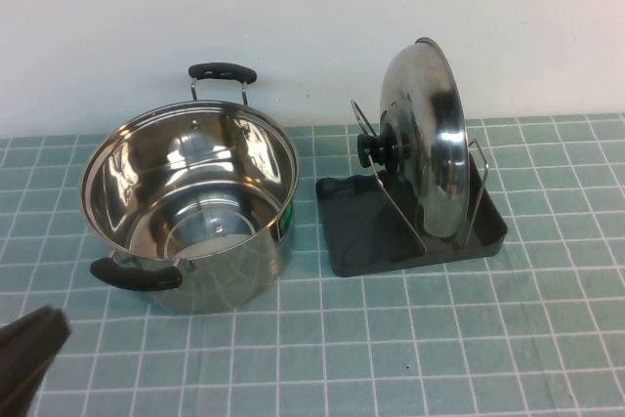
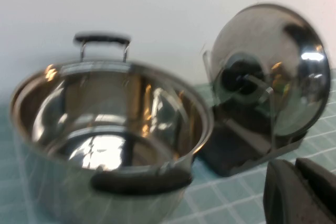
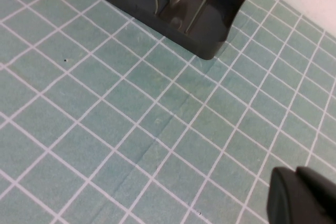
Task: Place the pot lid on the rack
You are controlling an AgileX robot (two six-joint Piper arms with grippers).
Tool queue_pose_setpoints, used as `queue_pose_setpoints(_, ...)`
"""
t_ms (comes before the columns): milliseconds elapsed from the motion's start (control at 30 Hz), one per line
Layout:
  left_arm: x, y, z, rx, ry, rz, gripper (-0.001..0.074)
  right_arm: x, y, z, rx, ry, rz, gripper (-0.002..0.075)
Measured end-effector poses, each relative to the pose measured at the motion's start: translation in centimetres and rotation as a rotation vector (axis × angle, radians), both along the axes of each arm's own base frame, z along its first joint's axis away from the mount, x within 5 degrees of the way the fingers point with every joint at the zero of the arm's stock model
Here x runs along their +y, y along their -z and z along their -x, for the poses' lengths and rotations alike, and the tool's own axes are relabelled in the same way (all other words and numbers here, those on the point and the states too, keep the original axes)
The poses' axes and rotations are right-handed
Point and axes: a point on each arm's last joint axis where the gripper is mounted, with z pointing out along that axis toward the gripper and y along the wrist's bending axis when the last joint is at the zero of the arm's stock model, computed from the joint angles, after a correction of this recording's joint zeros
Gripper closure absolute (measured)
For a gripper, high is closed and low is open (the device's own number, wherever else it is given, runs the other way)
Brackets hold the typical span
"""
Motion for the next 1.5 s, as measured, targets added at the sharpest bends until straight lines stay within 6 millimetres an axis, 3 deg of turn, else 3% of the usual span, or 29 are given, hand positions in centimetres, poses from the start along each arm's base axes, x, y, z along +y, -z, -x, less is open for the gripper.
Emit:
queue_pose_setpoints(200, 1.5, 2.4, 1.5, -0.064, -0.082, -0.154, 0.0737, 0.0, 0.0, 0.0, -0.002, -0.001, 0.001, 0.0726)
queue_pose_setpoints(400, 2.2, 5.8, 2.6, -0.091, -0.170, -0.151, 0.0737, 0.0, 0.0, 0.0, -0.002, -0.001, 0.001, 0.0726)
queue_pose_setpoints(667, 2.4, 10.3, 2.1, 0.069, -0.234, -0.127, 0.0737, 0.0, 0.0, 0.0, -0.003, -0.001, -0.001, 0.0727)
queue_pose_setpoints(1500, 3.0, 10.7, 2.1, 0.111, -0.356, -0.088, 0.0737, 0.0, 0.0, 0.0, -0.002, -0.001, -0.001, 0.0727)
